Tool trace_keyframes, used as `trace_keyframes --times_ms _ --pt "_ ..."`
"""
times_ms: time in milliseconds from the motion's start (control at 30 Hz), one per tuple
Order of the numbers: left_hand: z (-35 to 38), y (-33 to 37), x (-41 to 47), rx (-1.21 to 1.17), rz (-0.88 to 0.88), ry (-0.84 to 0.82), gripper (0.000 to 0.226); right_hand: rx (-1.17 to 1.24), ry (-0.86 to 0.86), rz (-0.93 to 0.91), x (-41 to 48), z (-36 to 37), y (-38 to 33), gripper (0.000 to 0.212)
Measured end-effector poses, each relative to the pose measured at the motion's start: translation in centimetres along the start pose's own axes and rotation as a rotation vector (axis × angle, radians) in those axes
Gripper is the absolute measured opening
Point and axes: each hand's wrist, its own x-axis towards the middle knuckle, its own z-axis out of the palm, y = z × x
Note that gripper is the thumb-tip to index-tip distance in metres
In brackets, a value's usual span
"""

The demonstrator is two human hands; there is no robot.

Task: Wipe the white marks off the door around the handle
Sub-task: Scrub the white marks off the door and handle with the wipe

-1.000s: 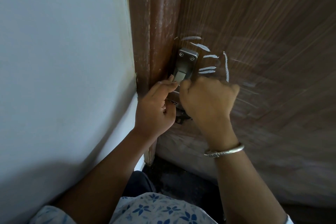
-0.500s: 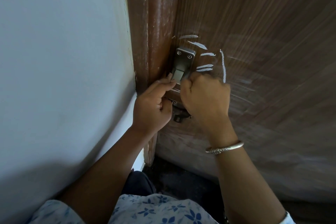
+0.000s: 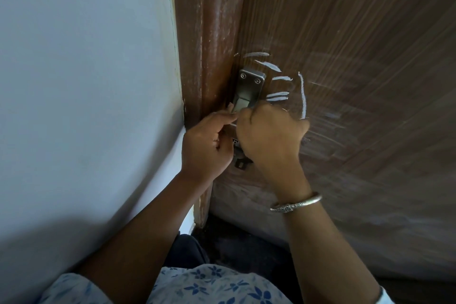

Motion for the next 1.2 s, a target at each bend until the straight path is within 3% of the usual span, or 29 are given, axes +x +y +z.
trace_keyframes --times_ms 167,433,700,967,1100,1200 --pt "0.0 -0.2 0.0 -0.007 0.009 0.007 0.025 0.192 0.003 0.038 0.2 0.0 -0.4 0.028" --pt "-0.3 -0.5 -0.2 -0.029 0.024 -0.041 0.032 0.34 -0.064 -0.071 0.1 -1.1 0.7 0.019" --pt "-0.6 -1.0 -0.3 -0.022 0.05 -0.111 0.037 0.338 -0.195 -0.224 0.8 -1.9 2.2 0.008" --pt "-0.8 -0.7 -0.4 -0.039 0.077 -0.107 0.035 0.248 -0.201 -0.135 -0.5 -3.5 5.8 0.01" --pt "-0.8 0.0 -0.3 0.018 0.082 -0.097 0.031 0.14 -0.063 -0.073 -1.6 -3.2 5.8 0.026" --pt "-1.1 0.8 -0.1 0.062 0.109 -0.113 0.029 0.224 0.114 -0.084 -2.1 -3.8 5.4 0.031"
